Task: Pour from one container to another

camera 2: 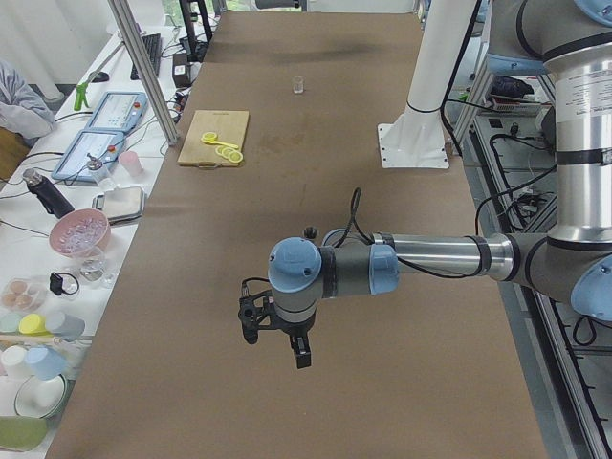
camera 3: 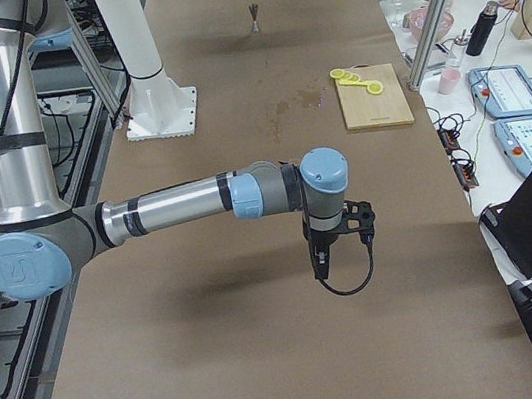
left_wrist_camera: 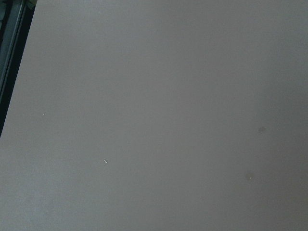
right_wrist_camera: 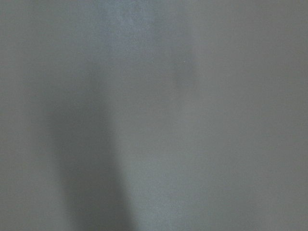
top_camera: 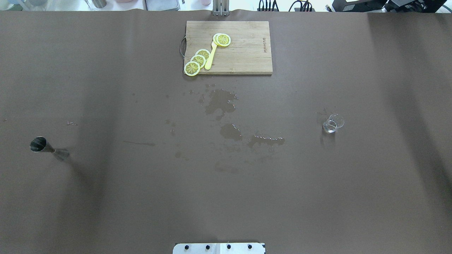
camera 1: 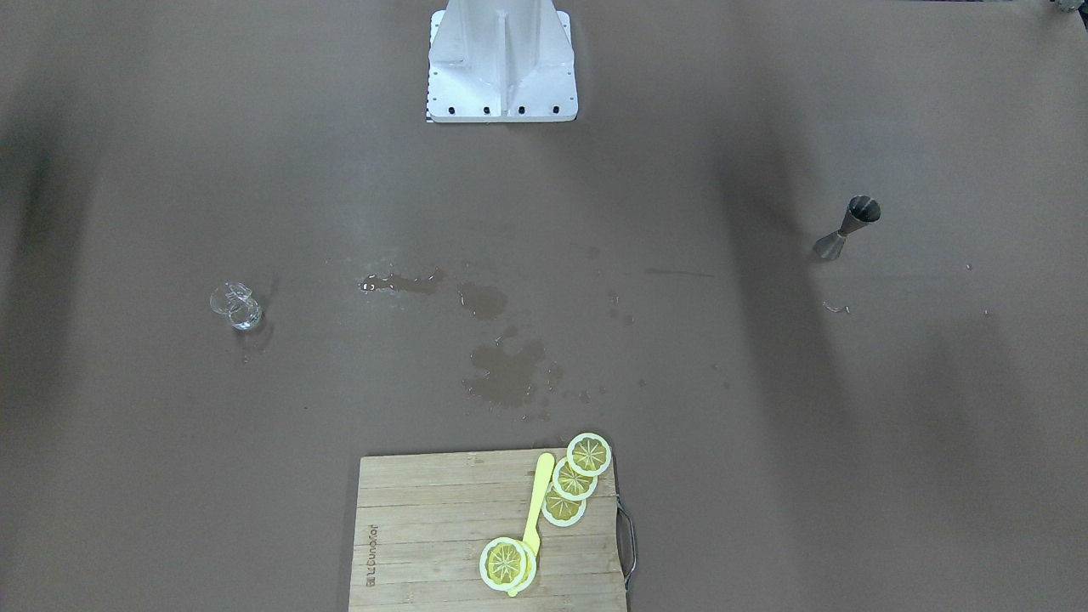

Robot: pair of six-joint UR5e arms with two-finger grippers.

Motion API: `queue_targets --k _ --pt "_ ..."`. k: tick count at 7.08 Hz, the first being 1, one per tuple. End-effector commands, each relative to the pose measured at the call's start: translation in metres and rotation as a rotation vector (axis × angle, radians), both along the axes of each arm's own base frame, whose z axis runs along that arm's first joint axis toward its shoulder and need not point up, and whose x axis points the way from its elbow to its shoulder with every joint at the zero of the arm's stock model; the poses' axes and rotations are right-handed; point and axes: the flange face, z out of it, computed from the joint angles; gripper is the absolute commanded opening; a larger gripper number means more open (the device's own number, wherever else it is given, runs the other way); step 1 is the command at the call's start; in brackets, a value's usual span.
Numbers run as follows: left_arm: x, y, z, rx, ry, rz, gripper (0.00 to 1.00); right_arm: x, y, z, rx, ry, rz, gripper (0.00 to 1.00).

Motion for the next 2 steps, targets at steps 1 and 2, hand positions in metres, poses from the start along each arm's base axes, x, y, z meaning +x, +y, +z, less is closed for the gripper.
queue_targets --k 1,2 --pt "-0.0002 0.0000 -0.0003 0.000 0.002 -0.001 0.99 -0.0001 -0.0001 -0.0002 0.000 -0.002 0.000 1.00" --pt "-0.0002 -0.0005 -0.0033 0.007 0.002 -0.001 0.99 -0.0001 -0.0001 -0.0002 0.000 -0.002 0.000 1.00"
